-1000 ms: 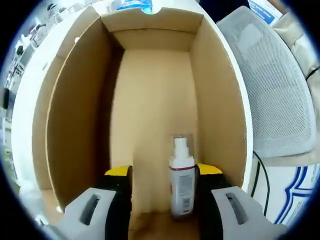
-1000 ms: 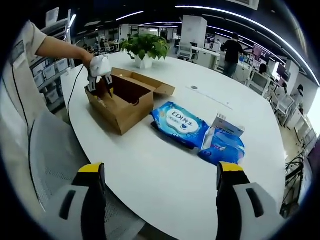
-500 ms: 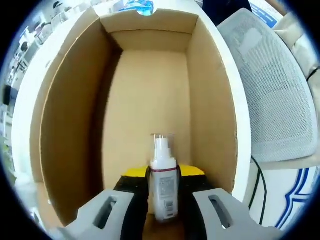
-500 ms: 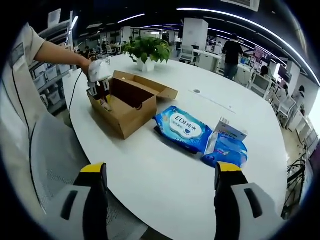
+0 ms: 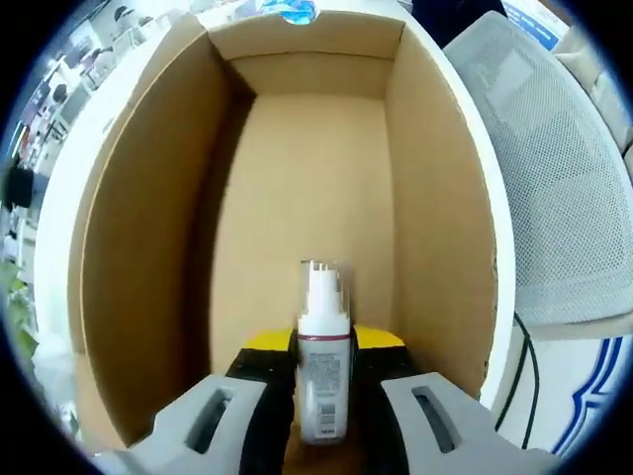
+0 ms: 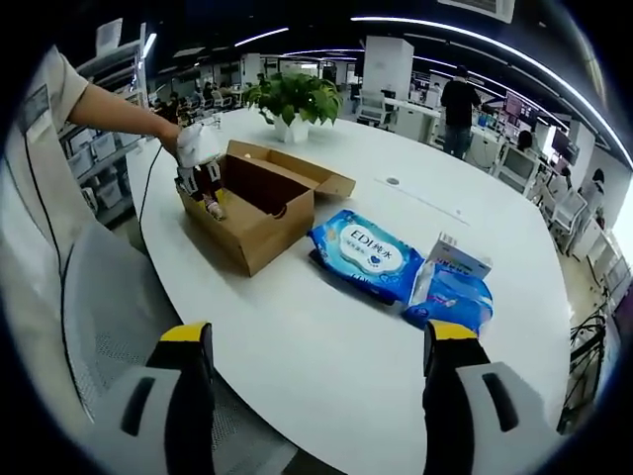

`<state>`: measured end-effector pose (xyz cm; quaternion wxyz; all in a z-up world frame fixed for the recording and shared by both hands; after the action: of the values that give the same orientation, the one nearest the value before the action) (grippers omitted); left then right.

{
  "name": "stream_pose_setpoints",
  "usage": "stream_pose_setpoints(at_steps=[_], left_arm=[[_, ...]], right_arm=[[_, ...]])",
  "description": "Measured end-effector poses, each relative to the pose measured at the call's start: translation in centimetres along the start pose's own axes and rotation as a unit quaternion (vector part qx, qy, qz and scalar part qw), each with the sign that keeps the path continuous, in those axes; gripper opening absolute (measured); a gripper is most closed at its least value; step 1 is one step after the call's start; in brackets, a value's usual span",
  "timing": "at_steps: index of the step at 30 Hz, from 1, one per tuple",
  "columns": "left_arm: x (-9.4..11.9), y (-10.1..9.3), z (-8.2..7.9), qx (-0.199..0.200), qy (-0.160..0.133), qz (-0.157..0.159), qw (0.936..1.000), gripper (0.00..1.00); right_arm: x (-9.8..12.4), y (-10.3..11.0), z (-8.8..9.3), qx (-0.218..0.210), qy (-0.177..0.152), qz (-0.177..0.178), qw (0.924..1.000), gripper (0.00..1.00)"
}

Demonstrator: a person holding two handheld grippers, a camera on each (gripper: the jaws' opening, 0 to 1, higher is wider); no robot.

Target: Operate the shoe box by opening the lid, removing the specified soft item, and placing it in the target area until the item is outside and the box remains undamaged.

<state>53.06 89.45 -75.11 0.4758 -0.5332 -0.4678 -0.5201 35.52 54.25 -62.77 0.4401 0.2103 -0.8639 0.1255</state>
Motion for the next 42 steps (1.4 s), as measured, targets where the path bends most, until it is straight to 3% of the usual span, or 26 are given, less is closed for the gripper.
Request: stream_pose_setpoints(at_steps=[10,19,34,42], left_arm=[[0.3,0.0,0.4,0.027,-0.003,-0.004,0.9996,0.18],[2.2,-0.3,-0.1,0.023,-0.033,-0.023,0.9989,0.18],[5.9,-0.4,-3.0,-0.003,-0.1,-0.045,0.994,0.18],[7.9,-1.1,-5.7,-0.029,-0.131,-0.05,0.9896,0.18]], right_arm=[[0.3,0.1,-0.4,-0.002,-0.01,-0.004,0.9999,0.82],[0.1,0.9,-1.5,0.017,-0.017,-0.02,0.9995,0.77],[0.1,2.5,-3.9,0.054,-0.045,-0.049,0.9963,0.65],[-0.2,3.5,-5.0,0.076,-0.053,-0.062,0.9938,0.56]])
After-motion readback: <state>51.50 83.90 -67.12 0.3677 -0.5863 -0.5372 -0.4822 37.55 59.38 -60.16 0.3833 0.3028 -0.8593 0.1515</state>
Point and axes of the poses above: the point that each gripper's makers call its tool centre point, and the gripper's own axes: x roughly backward along the fingers, y roughly to its left, z roughly out of its underside, the point moved 4 cm from there along x, roughly backward along the fingers, and after that the axes turned 13 degrees about y, right-handed, at the moved point
